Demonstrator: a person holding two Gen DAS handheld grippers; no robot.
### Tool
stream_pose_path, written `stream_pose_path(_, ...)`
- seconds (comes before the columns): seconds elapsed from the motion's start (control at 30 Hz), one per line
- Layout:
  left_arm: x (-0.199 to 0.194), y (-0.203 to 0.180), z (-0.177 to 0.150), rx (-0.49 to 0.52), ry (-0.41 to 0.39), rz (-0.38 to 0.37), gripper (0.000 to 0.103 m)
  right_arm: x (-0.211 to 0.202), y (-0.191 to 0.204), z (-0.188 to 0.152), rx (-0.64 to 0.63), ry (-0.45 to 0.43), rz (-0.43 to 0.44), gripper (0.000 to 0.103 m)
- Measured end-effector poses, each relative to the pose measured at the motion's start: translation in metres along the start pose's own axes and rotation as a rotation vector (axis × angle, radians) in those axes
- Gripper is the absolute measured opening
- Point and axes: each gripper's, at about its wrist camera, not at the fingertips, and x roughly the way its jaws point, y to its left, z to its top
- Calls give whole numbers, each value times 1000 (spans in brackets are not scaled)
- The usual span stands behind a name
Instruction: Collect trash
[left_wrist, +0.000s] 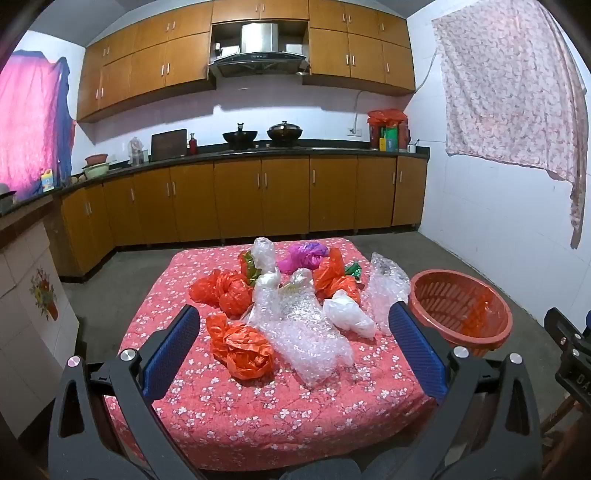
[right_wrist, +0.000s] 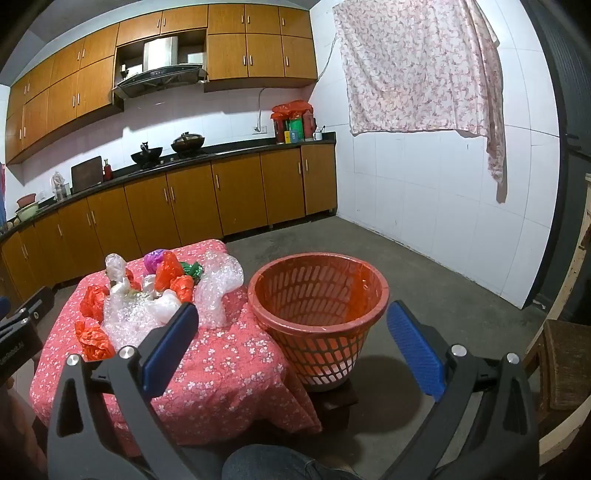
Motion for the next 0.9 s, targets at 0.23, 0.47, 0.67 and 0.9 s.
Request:
stream_pose_path(0.23,0,0,0,4,3,-8,101,1,1,1,-3,-3,2,99)
stream_pose_path(0.47,0,0,0,0,4,1,101,0,0,1,-3,-5,-2,99)
stream_pose_path(0.67,0,0,0,0,4,2,101,0,0,2,-3,-4,-1,99)
stream_pose_path(0.9,0,-1,0,2,3,2,101,0,0,2,-3,-5,-1,99)
